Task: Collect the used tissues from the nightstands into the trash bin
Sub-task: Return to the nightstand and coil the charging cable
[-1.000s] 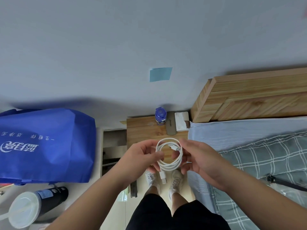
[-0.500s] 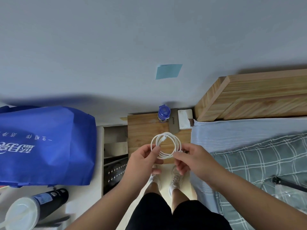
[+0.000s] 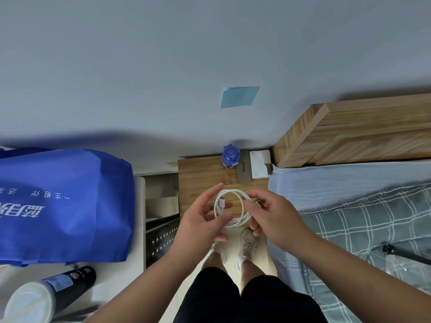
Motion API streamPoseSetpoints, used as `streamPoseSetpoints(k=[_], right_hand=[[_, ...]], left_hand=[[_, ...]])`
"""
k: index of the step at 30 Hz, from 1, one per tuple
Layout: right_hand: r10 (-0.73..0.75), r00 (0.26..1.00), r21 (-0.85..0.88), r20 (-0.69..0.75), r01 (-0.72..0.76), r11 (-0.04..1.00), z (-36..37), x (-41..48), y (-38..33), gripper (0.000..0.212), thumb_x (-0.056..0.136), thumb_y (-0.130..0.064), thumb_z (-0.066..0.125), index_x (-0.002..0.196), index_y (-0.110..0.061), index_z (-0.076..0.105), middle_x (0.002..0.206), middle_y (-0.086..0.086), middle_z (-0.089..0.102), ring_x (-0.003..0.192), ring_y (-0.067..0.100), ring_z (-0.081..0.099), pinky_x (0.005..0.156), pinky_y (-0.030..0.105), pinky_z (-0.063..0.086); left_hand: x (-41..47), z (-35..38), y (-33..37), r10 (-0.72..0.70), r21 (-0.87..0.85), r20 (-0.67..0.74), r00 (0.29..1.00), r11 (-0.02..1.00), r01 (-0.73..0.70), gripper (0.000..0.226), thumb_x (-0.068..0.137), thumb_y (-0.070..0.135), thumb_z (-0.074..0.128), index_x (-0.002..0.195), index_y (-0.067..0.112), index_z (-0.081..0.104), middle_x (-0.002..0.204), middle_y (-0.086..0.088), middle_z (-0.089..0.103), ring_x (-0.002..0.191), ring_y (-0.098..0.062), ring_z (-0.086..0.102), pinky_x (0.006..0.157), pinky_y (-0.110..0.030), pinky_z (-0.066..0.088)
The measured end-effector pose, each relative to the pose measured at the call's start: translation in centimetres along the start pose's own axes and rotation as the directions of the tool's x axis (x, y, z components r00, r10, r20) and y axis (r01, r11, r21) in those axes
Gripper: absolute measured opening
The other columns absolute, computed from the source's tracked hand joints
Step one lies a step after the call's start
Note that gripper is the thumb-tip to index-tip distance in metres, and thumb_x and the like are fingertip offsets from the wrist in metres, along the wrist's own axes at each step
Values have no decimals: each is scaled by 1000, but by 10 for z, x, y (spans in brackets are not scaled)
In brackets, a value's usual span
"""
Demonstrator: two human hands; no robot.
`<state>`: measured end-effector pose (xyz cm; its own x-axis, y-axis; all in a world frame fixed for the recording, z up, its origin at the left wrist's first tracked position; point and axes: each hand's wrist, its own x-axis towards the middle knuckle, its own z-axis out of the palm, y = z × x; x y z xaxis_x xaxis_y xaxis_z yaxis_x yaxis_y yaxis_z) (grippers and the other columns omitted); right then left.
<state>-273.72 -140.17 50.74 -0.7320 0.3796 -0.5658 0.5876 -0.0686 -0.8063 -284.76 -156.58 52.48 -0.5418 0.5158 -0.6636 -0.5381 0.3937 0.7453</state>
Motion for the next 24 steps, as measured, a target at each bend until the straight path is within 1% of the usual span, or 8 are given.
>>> streamPoseSetpoints(k=[3, 6, 9, 12, 15, 17, 20, 24], right_hand=[[37, 999, 43, 16, -37, 998, -3, -2, -1, 19, 89, -51, 61, 104, -47, 73, 63, 7, 72, 57, 27, 71, 61, 45, 64], [89, 993, 221, 73, -103, 970, -3, -5, -3, 16, 91, -40, 67, 100, -34, 78, 67, 10, 73, 57, 28, 70, 57, 39, 61], [111, 985, 357, 131, -151, 922, -1, -9, -8, 27, 82, -52, 73, 97, -30, 78, 73, 8, 73, 61, 28, 69, 57, 37, 59], [85, 994, 300, 68, -101, 949, 3, -13, -9, 29, 76, -54, 80, 98, -34, 77, 70, 4, 73, 58, 26, 70, 55, 35, 59], [86, 996, 295, 12, -86, 952, 5, -15, -10, 7, 94, -32, 74, 98, -29, 79, 65, 9, 70, 51, 26, 66, 50, 35, 57], [106, 994, 312, 19, -107, 944, 5, -16, -9, 13, 100, -21, 69, 94, -26, 80, 61, 11, 67, 46, 23, 62, 46, 33, 55], [133, 991, 300, 10, -130, 945, 2, -18, -10, 15, 99, -19, 70, 89, -24, 81, 60, 14, 66, 45, 25, 60, 46, 33, 54], [128, 992, 260, 4, -125, 958, -5, -20, -11, 12, 98, -19, 72, 90, -22, 81, 63, 15, 70, 49, 26, 65, 49, 34, 58]], left_hand=[[-1, 0, 6, -24, -96, -24, 999, 995, 22, 24, 98, 32, 72, 120, 39, 80, 108, -5, 83, 99, -23, 81, 67, -30, 66], [-1, -3, 7, -136, -305, 51, 989, 941, 145, 36, 90, 41, 71, 121, 27, 82, 115, -14, 81, 99, -27, 79, 70, -32, 67], [1, -3, 6, -160, -383, 92, 983, 906, 183, 39, 90, 35, 73, 124, 19, 81, 114, -18, 77, 98, -28, 74, 71, -34, 68], [0, 1, 7, -151, -390, 81, 985, 905, 171, 36, 86, 31, 77, 120, 20, 82, 111, -17, 79, 91, -26, 75, 72, -36, 69], [-2, 5, 10, -102, -418, 99, 990, 898, 135, 33, 86, 29, 76, 119, 30, 80, 92, -9, 78, 73, -18, 76, 60, -31, 66], [-4, 7, 9, -39, -431, 130, 991, 898, 92, 31, 90, 29, 71, 121, 33, 77, 83, -7, 74, 68, -17, 74, 54, -27, 61], [-7, 5, 6, 28, -431, 157, 987, 901, 43, 23, 98, 31, 68, 120, 28, 76, 96, -11, 75, 76, -18, 74, 61, -28, 63], [-11, -1, 3, 76, -208, 151, 986, 977, -43, 30, 89, 2, 81, 113, 21, 81, 108, -12, 80, 87, -24, 76, 75, -28, 63]])
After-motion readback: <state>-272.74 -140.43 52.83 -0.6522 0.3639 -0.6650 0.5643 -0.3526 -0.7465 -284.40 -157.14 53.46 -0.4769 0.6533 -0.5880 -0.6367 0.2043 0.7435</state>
